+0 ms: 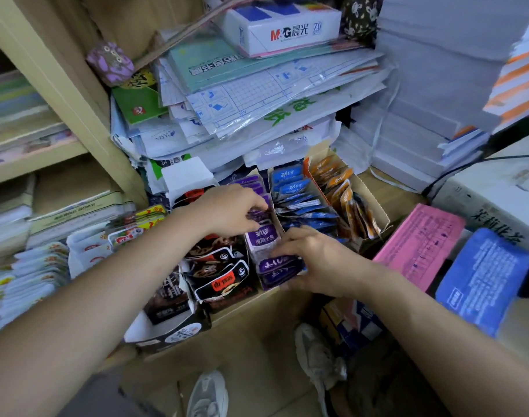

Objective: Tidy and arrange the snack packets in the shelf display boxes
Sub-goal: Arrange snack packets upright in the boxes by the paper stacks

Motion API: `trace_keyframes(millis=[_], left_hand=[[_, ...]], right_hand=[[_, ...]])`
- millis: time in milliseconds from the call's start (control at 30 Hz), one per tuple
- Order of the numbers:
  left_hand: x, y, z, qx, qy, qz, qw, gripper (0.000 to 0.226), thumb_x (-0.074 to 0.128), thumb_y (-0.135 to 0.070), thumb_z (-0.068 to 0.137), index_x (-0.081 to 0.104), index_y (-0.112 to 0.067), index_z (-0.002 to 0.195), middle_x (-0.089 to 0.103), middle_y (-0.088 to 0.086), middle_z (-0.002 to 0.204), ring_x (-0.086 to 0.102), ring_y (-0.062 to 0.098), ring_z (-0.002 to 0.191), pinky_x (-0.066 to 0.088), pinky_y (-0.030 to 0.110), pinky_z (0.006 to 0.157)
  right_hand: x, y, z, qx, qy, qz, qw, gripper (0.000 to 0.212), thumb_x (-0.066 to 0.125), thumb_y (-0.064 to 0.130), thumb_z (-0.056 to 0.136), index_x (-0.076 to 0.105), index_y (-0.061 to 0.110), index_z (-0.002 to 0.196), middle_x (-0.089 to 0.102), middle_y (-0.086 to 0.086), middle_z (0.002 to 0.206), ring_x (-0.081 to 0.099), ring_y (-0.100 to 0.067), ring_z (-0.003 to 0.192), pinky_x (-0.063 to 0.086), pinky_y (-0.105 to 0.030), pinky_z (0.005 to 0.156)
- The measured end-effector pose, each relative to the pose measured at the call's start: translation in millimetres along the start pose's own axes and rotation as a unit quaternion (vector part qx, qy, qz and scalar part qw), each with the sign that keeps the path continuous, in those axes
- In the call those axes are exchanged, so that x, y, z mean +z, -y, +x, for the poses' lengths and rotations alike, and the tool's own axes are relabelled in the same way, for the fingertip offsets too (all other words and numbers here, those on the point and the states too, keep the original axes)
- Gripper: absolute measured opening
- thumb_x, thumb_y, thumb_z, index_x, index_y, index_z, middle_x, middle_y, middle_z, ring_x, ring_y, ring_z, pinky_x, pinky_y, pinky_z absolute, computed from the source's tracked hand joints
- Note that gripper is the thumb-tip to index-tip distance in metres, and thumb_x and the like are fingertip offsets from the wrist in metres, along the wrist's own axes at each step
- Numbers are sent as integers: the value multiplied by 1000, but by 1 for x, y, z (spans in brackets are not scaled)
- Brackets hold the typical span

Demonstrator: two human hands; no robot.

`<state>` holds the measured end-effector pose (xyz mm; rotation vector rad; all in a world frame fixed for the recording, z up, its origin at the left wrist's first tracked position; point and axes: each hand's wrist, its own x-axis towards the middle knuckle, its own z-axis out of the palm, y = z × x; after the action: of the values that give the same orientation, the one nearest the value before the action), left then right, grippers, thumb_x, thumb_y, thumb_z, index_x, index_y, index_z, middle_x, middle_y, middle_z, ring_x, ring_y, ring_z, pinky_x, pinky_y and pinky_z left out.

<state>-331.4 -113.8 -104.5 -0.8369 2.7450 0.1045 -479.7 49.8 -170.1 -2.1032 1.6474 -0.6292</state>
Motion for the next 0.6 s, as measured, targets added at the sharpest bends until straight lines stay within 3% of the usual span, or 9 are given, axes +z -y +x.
trace_keyframes(millis=[100, 233, 400, 500, 600], left_hand=[[4, 2, 5, 4, 35, -2, 999, 59, 72, -39, 91, 51, -30, 146, 57, -4, 145, 50, 21, 134, 39, 37, 110], [11, -3, 12, -2, 57, 1, 998, 61, 70, -50, 90, 51, -33, 145, 57, -9, 144, 48, 20, 136, 22, 52, 119], [25, -15, 18, -21, 40, 53, 998, 55, 69, -54, 88, 54, -38, 138, 62, -9, 127, 53, 20, 123, 22, 44, 103], [26, -9, 13, -14, -38, -29, 999, 47, 79, -40, 84, 64, -36, 127, 55, -11, 109, 57, 14, 104, 27, 38, 101], [27, -3, 6, 16, -46, -67, 997, 39, 82, -40, 82, 71, -37, 119, 64, -20, 95, 61, 4, 95, 23, 34, 101]], right_hand=[[-1, 1, -1, 7, 10, -5, 1000, 54, 84, 34, 76, 66, 25, 127, 62, 4, 126, 52, -15, 118, 43, -33, 103], [3, 1, -2, 9, 9, 8, 1000, 52, 83, 37, 75, 67, 26, 123, 67, 4, 118, 59, -16, 109, 50, -41, 94], [6, 1, -4, 29, 1, 21, 999, 54, 83, 40, 74, 66, 31, 125, 68, 7, 118, 61, -15, 109, 51, -41, 92], [9, 0, -7, 36, 4, 36, 999, 52, 82, 42, 73, 67, 32, 121, 69, 8, 113, 63, -13, 104, 53, -40, 89], [11, -1, -8, 44, 6, 53, 998, 51, 83, 45, 72, 68, 33, 119, 71, 9, 109, 65, -12, 98, 54, -39, 86]])
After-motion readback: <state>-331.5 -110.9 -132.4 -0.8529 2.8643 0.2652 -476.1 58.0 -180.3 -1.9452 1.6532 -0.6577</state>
